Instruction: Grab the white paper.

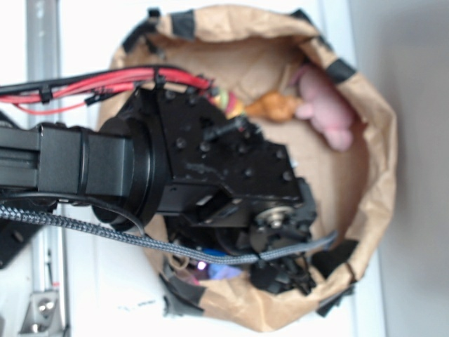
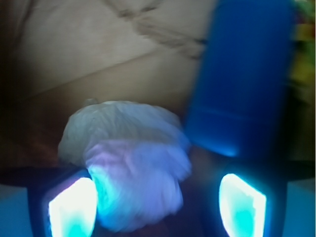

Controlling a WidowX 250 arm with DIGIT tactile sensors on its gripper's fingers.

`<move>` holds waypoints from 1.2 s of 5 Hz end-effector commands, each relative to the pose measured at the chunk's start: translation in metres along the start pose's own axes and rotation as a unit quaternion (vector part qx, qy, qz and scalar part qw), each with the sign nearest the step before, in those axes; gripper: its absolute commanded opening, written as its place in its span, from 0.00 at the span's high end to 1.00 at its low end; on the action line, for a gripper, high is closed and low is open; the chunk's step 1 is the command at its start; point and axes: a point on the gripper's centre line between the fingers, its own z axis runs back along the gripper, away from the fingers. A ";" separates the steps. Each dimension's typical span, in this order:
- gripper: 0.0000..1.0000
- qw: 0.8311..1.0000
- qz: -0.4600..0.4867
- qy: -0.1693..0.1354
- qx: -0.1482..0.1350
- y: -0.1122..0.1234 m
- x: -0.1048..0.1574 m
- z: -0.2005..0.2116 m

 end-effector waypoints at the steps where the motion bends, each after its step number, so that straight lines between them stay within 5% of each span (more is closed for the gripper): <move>1: 1.00 0.999 0.006 -0.027 -0.016 0.000 0.016 -0.025; 3: 1.00 0.998 0.020 -0.052 0.004 0.005 0.027 -0.021; 4: 1.00 0.997 -0.012 -0.073 -0.033 -0.001 0.040 0.017; 5: 1.00 0.989 -0.071 -0.122 -0.035 -0.006 0.064 0.081; 6: 1.00 0.951 -0.199 -0.235 -0.013 -0.004 0.067 0.150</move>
